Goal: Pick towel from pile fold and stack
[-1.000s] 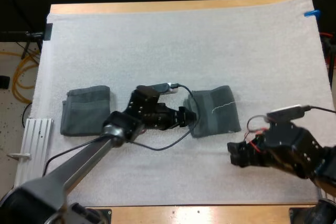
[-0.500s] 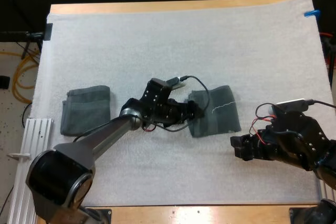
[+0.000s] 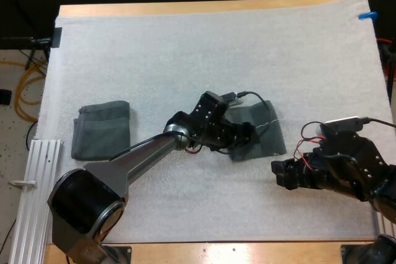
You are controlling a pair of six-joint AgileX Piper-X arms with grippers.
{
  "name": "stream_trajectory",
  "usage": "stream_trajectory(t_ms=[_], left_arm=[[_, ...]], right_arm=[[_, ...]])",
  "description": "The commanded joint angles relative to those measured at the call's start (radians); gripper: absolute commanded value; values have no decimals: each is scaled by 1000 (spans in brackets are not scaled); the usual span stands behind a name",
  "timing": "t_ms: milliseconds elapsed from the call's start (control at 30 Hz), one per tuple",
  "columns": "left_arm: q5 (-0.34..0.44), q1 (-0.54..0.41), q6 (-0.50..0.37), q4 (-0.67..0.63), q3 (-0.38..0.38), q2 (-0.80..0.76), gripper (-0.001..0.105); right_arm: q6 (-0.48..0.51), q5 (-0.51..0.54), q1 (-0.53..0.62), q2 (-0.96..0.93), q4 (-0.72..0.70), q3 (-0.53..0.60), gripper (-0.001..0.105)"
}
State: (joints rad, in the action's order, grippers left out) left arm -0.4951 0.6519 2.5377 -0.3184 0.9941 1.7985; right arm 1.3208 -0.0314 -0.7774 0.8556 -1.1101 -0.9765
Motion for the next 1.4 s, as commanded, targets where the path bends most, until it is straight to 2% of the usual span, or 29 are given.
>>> stream_trajectory(t_ms=[0, 167, 233, 333, 367, 400, 433, 467, 600, 667, 933, 1100, 1200, 1367], left_arm=[[1, 11, 6, -15, 1, 18, 77], [-1, 11, -15, -20, 1, 17, 73], [-2, 11, -16, -20, 1, 17, 65], [-4, 11, -26, -20, 1, 17, 43], [-6, 11, -38, -20, 1, 13, 31], [-7, 11, -60, -20, 1, 4, 15], [-5, 11, -79, -20, 1, -3, 5], [5, 11, -102, -20, 1, -16, 1], [54, -8, -164, -28, 1, -94, 0], [74, -32, -226, -79, 10, -130, 0], [174, -268, -655, -508, 136, -229, 0], [331, -448, -891, -784, 253, -250, 0], [408, -541, -978, -909, 307, -256, 0], [417, -659, -1028, -995, 323, -256, 0]], right_arm=[[9, -4, 6, -2, 8, -1, 71], [9, -4, 6, -2, 8, -1, 71], [9, -4, 6, -2, 8, -1, 71], [7, -4, 6, -2, 8, -1, 71], [7, -4, 6, -2, 8, -1, 71], [7, -4, 6, -2, 8, -1, 71], [7, -4, 6, -2, 8, -1, 71], [7, -4, 6, -2, 8, -1, 71], [1, -4, 6, -2, 8, -1, 71], [0, -4, 6, -2, 8, -1, 71], [0, -4, 6, -2, 8, -1, 71], [0, -4, 6, -2, 8, -1, 71], [0, -3, 6, -2, 8, -1, 71], [0, 10, 6, -2, 8, -1, 71]])
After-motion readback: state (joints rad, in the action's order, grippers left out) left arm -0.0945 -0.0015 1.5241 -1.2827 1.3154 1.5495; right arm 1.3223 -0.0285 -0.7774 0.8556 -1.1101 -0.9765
